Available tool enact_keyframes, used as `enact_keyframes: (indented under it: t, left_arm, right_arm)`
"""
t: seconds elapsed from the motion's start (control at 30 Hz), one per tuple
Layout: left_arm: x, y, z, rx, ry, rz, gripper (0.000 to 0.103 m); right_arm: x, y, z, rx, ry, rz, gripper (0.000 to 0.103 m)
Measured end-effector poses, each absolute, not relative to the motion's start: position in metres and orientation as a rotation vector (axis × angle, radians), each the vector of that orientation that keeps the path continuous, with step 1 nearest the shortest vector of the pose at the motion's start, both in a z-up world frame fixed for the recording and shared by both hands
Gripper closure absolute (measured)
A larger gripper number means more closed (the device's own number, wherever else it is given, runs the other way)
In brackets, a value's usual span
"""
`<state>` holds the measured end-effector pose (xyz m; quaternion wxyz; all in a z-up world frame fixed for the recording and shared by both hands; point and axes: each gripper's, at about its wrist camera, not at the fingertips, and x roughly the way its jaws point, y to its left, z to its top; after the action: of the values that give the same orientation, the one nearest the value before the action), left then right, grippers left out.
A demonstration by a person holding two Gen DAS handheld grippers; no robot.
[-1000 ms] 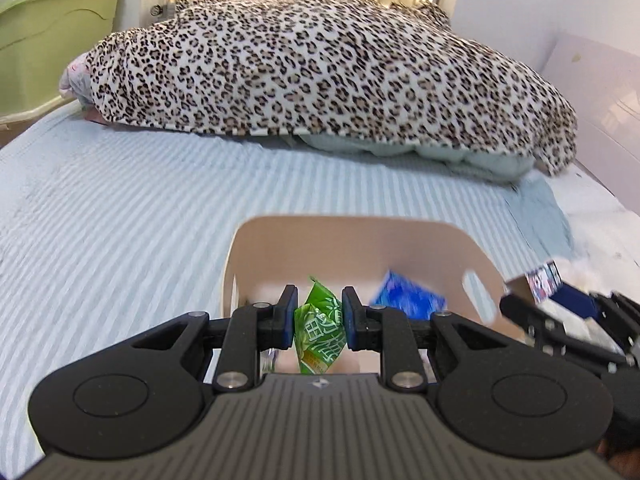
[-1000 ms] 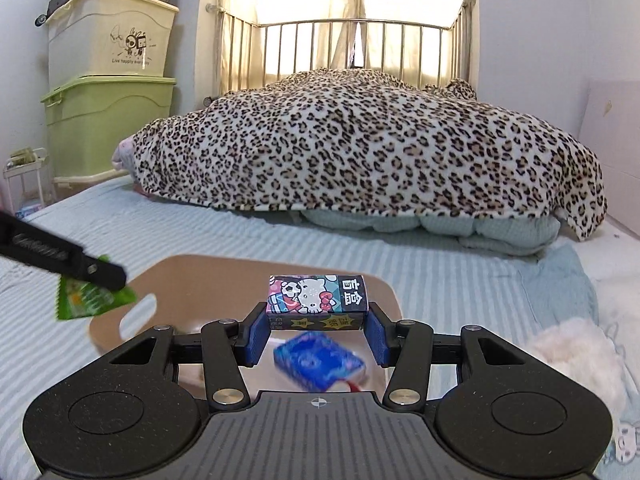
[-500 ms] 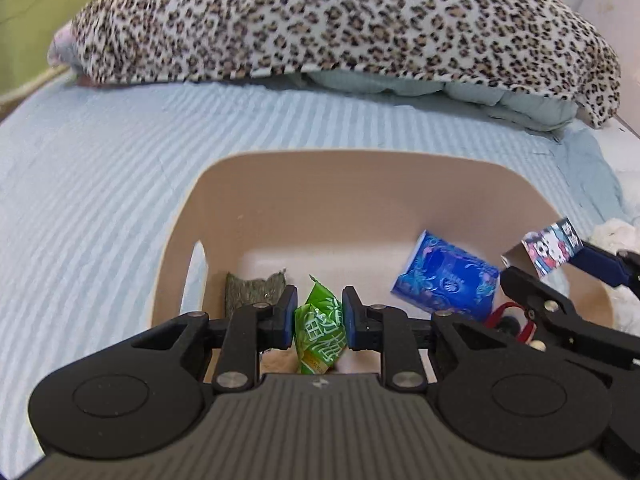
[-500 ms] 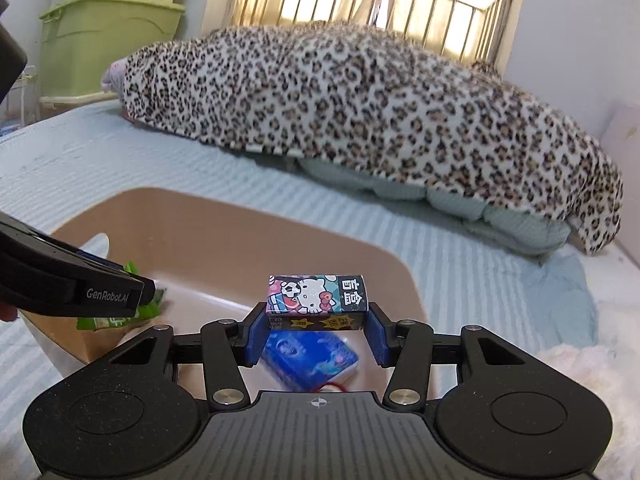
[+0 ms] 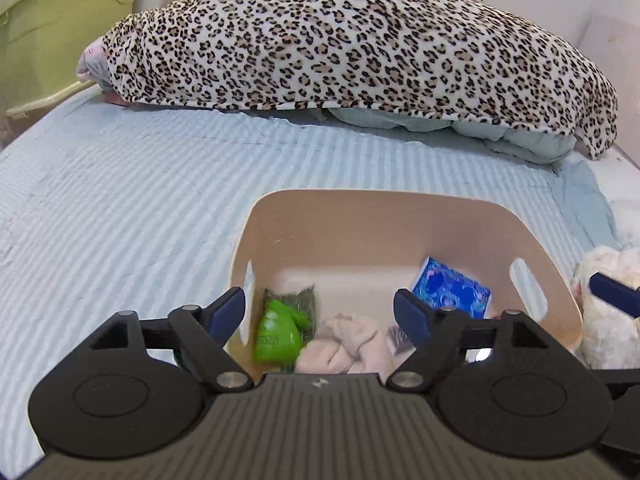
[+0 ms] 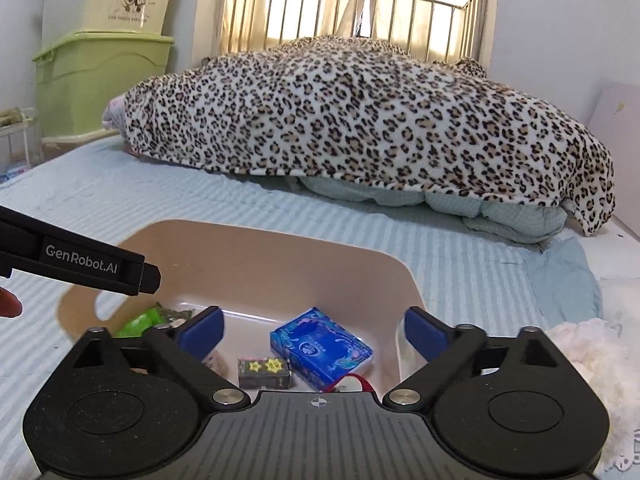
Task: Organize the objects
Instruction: 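Carry both items over the basket and open both tools to drop them, then grasp the black box with right tool while left tool grasps the white card box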
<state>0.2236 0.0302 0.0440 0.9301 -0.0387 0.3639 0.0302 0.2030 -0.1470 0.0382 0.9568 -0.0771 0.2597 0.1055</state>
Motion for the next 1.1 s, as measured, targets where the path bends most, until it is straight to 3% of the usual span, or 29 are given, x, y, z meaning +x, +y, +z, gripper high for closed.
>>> enact_keyframes:
  t: [0.47,1.1]
  left_arm:
    - [0.164,0.04,0.014,-0.054,0.837,0.067,0.017]
    - [0.189,0.028,-0.047,-0.063,0.939,0.001,0.017]
  right_arm:
    - [0.154,-0.162,0.018,-0.146,0.635,0.289,0.0]
    - [0.176,-0.144,-0.064,-0.177,0.8,0.315,0.004]
